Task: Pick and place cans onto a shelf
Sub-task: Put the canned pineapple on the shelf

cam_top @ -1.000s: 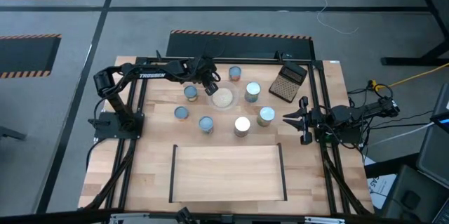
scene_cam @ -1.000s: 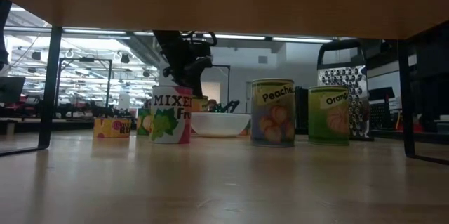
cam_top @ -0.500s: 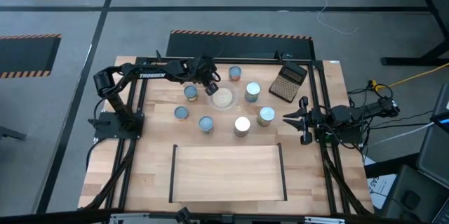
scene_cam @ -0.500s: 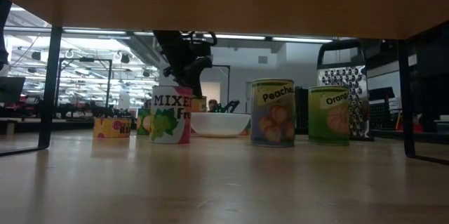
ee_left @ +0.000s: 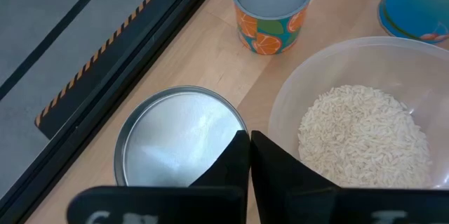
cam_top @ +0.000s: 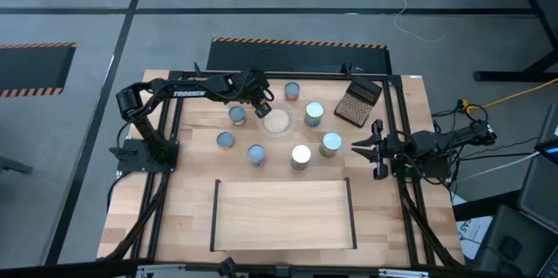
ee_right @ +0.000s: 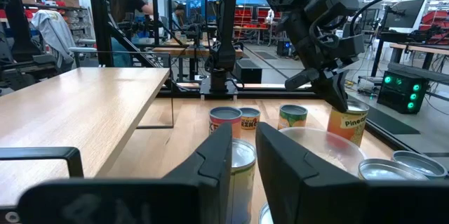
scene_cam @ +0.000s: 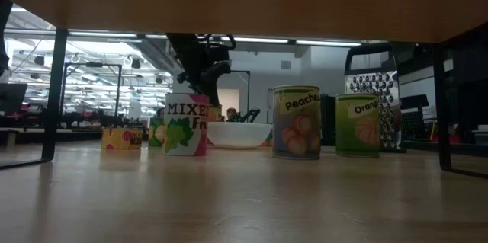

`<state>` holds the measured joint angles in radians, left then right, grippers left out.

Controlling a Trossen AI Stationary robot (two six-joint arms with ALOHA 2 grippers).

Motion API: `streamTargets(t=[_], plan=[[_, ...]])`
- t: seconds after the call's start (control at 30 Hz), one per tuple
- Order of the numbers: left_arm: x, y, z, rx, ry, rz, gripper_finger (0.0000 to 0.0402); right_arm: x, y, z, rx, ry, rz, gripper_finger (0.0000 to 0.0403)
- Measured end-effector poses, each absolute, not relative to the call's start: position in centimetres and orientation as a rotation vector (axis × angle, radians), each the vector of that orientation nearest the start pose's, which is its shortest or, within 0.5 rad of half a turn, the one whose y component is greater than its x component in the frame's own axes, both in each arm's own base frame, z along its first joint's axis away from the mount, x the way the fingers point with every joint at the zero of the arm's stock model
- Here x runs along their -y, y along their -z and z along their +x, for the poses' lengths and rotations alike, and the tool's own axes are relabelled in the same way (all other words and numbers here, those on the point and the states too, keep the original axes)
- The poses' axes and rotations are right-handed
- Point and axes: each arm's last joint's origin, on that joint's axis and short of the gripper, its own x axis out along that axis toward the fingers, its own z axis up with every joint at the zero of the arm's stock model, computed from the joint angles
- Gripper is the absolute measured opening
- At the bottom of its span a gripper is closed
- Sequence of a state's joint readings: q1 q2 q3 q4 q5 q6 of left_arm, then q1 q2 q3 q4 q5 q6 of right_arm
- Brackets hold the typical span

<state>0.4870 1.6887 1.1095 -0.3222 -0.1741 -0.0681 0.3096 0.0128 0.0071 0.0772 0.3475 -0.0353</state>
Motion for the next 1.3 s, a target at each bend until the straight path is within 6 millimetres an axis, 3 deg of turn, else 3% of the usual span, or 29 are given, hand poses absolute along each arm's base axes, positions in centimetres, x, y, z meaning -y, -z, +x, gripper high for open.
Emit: streamTargets(t=[0.7, 0.9, 1.3], plan=[[-15.0, -21.3, 31.3, -0.875, -0.553, -0.112, 0.0, -2.0, -17.2, 9.5, 0.067, 0.039, -0.012, 0.0071], [-14.4, -22.5, 31.2, -0.838, -0.544, -0.098, 0.0, -2.0, -17.2, 9.5, 0.067, 0.039, -0.012, 0.0071], [-12.3, -27.3, 29.7, -0.679, -0.48, -0.077, 0.0, -2.0, -17.2, 9.5, 0.067, 0.04, -0.012, 0.0071]])
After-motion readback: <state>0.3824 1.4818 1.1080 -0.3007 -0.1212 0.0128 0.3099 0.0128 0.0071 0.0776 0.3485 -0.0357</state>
